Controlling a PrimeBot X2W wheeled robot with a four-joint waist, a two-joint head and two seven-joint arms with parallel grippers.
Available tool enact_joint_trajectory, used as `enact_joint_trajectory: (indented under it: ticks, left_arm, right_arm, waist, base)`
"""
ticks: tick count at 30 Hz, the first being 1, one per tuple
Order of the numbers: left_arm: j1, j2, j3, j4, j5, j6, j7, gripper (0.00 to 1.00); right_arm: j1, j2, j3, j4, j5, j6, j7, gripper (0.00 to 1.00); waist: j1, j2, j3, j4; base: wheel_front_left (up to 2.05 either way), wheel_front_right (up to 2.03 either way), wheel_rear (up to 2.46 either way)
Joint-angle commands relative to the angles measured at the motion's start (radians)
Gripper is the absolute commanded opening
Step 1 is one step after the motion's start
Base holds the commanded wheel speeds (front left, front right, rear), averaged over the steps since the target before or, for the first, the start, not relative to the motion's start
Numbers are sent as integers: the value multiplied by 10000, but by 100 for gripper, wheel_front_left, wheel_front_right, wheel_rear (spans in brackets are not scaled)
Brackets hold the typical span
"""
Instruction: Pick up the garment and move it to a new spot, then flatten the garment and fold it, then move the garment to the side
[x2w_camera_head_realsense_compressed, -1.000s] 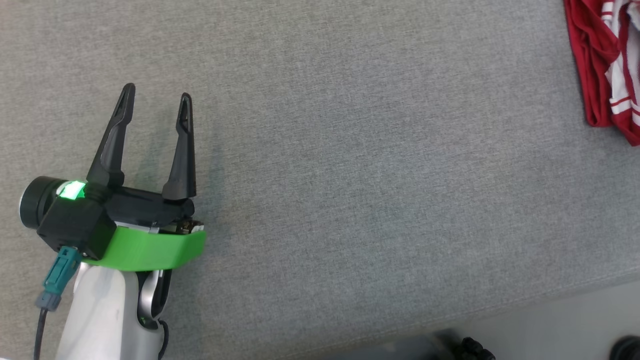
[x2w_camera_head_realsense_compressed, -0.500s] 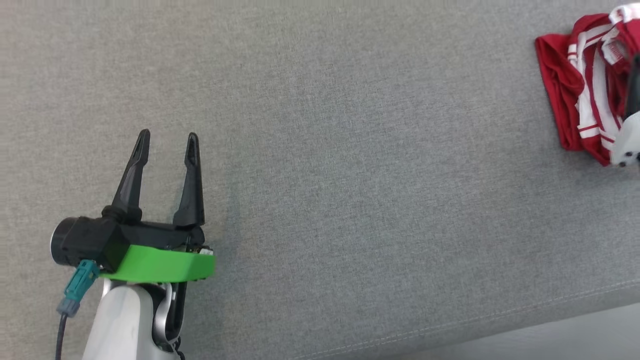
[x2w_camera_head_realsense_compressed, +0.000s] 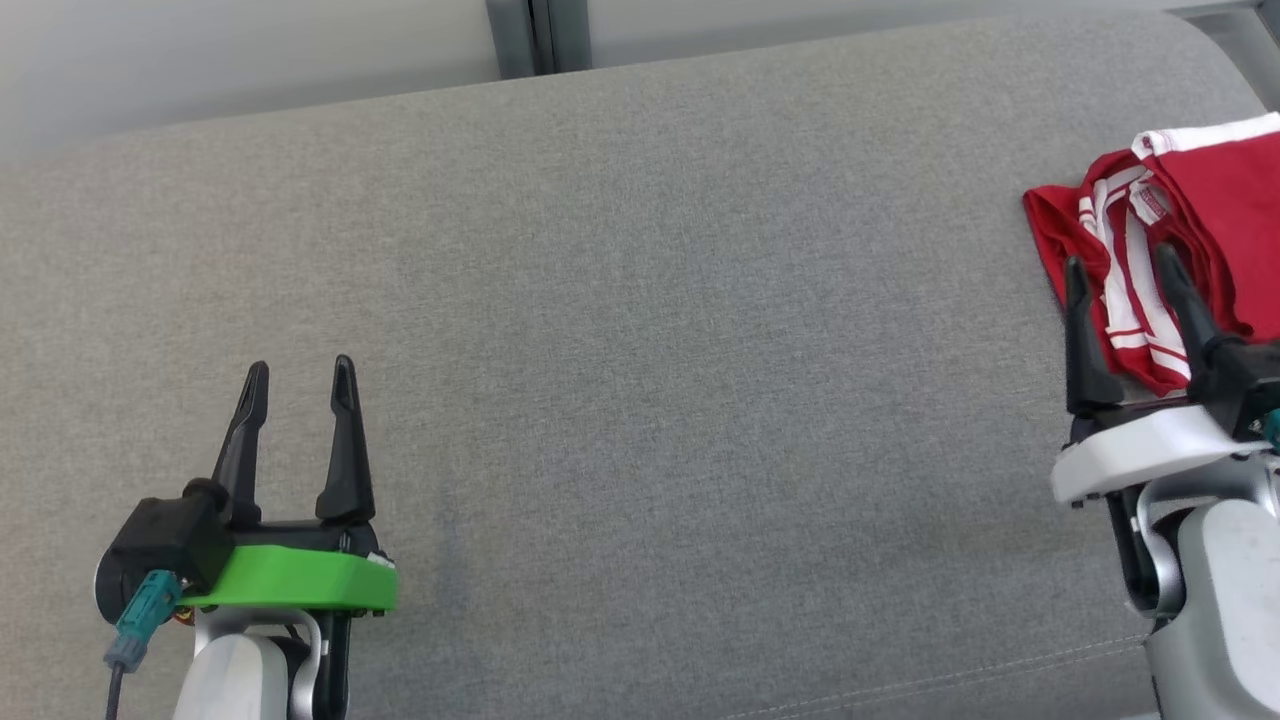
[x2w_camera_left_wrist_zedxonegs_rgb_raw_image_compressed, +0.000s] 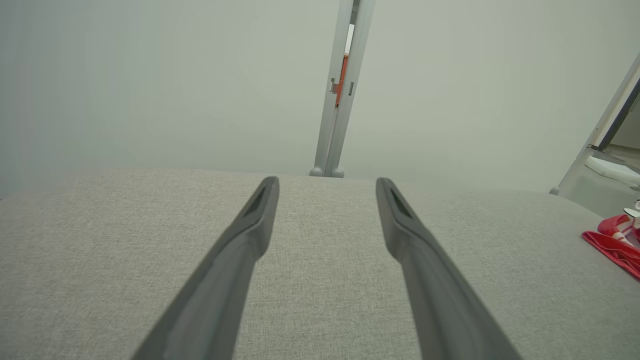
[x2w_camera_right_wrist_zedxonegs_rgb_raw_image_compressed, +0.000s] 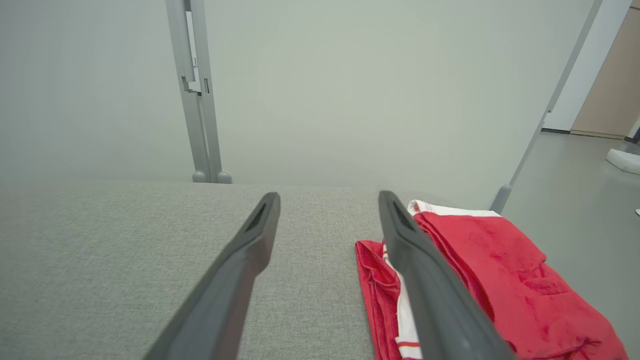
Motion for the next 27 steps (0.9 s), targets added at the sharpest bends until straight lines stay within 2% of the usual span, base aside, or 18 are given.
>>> enact_joint_trajectory:
  ticks: [1,9,17,27]
  left_arm:
    - [150,11,49,138,-93,-30,1,100]
    - [694,5,116,841,93,-31,1,100]
    - [1201,5,41,1041,1,-29,1,100]
    - [1218,4,-66,1136,74,-29,1,100]
  right_arm:
    - [265,156,100,-112,116,-13,-114,100]
    - [813,748,641,441,408,-14,-271,100]
    - [978,789,529,1122,479,-14,-190,100]
    - [1036,952,462,1413,516,-14,-218,100]
  waist:
    - [0,0,-551,341]
    - [0,0,-1194,603]
    - [0,0,-1842,908]
    - [0,0,-1843,831]
  base:
    - [0,0,0]
    - [0,0,0]
    - [0,0,0]
    - [0,0,0]
